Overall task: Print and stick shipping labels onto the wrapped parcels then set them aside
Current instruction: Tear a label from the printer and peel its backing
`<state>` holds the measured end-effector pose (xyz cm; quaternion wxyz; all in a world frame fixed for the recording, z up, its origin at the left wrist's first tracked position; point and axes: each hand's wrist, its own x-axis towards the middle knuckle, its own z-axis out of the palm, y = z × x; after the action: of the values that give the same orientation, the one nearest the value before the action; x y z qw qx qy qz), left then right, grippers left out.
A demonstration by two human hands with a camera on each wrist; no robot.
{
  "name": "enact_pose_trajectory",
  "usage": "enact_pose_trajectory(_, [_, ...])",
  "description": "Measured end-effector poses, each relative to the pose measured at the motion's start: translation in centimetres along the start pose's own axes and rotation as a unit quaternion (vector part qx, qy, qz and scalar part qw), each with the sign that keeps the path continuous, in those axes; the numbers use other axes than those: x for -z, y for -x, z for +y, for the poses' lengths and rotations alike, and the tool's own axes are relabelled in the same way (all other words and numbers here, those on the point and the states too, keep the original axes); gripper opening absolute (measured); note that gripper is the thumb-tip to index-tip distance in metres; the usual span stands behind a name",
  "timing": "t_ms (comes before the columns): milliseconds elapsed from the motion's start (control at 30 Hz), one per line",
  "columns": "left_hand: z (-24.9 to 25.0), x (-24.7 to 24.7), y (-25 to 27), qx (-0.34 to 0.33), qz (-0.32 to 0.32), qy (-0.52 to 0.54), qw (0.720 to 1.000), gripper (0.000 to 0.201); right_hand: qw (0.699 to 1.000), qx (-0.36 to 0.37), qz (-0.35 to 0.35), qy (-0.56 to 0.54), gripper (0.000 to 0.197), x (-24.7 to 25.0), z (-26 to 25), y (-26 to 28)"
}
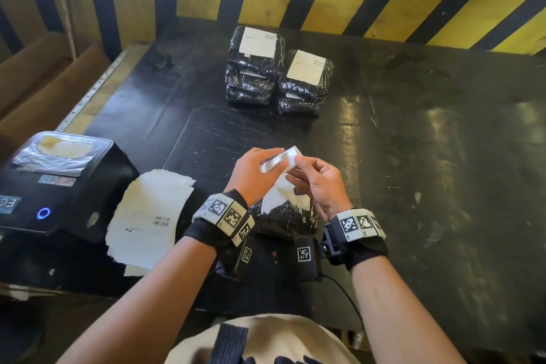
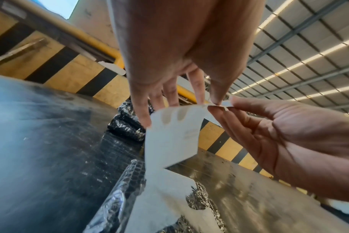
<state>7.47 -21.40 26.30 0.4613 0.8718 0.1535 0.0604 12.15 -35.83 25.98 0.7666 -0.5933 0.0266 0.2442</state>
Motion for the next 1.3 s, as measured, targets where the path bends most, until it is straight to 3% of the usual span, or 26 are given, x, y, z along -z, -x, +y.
enact_pose_trajectory(100, [0.3, 0.0, -0.1, -0.050, 0.040, -0.015, 0.998, 0.030, 1.000, 0.008, -0.002, 0.001, 0.013, 0.0, -0.2, -0.2])
enact_pose_trajectory(367, [0.0, 0.1, -0.8, -0.080, 0.017, -0.005, 0.997, 0.031, 0.999, 0.016, -0.037, -0.007, 0.017, 0.1, -0.7, -0.6])
enact_pose_trajectory(667, [0.1, 0.1, -1.0, -0.075, 0.027, 0.005, 0.997, 0.031, 0.998, 0.027, -0.050, -0.014, 0.023, -0.5, -1.1, -0.4])
enact_pose_trajectory(967, [0.3, 0.3, -0.8, -0.071, 0.019, -0.001, 0.997, 0.031, 0.998, 0.060, -0.031, 0.016, 0.014, -0.4, -0.3, -0.7])
enact_pose_trajectory(1300, [0.9, 0.9, -0.6, -0.083, 0.029, 0.013, 0.996, 0.026, 0.990, 0.091, -0.039, 0.101, 0.013, -0.2, -0.5, -0.8])
